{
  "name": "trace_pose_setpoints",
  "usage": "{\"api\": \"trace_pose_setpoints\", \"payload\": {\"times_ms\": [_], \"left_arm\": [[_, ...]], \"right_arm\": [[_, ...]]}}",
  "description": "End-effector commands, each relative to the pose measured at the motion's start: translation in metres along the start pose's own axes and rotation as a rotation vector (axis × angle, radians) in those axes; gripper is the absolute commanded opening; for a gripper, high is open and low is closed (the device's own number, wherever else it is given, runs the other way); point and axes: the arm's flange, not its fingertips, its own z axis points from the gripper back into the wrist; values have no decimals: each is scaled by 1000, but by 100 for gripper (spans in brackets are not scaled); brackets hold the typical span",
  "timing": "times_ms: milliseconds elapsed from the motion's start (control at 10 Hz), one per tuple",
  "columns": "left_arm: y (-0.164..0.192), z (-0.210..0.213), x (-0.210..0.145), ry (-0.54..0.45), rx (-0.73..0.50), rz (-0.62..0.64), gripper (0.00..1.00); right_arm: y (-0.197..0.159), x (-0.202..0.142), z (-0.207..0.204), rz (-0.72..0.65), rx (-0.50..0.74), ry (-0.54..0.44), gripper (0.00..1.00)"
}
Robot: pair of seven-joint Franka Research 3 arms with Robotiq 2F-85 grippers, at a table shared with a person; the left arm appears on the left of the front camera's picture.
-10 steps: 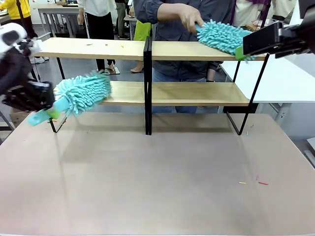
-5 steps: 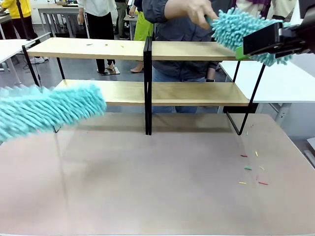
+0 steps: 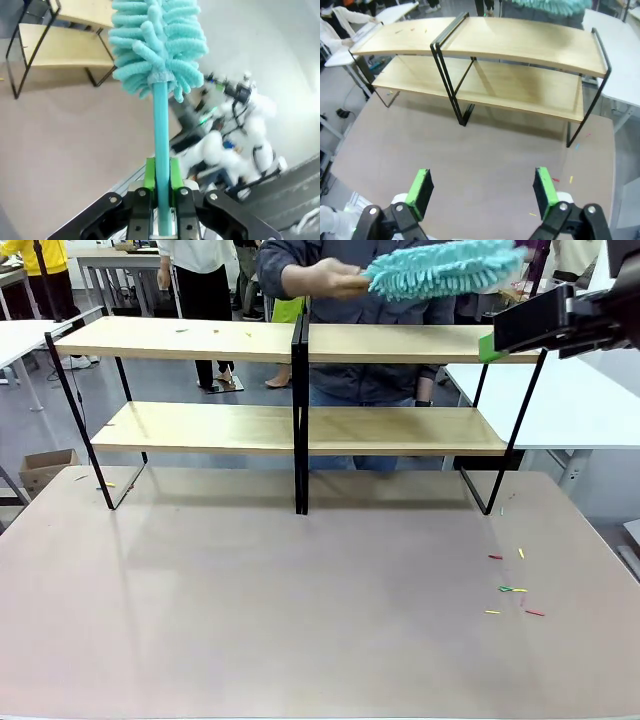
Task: Clean the shelves.
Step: Clean another randomly selected level of the Shelf with the Duster.
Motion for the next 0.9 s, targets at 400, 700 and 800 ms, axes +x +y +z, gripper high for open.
{"api": "trace_pose_setpoints", "payload": {"times_ms": [400, 700, 800], "left_arm": [[0, 0, 0, 0, 0, 0, 13], [4, -82, -12, 316, 131, -14, 13], [4, -124, -20, 480, 186, -37, 13]], "right_arm": [[0, 0, 0, -5, 0, 0, 100], [0, 0, 0, -5, 0, 0, 100], [0, 0, 0, -5, 0, 0, 100]]}}
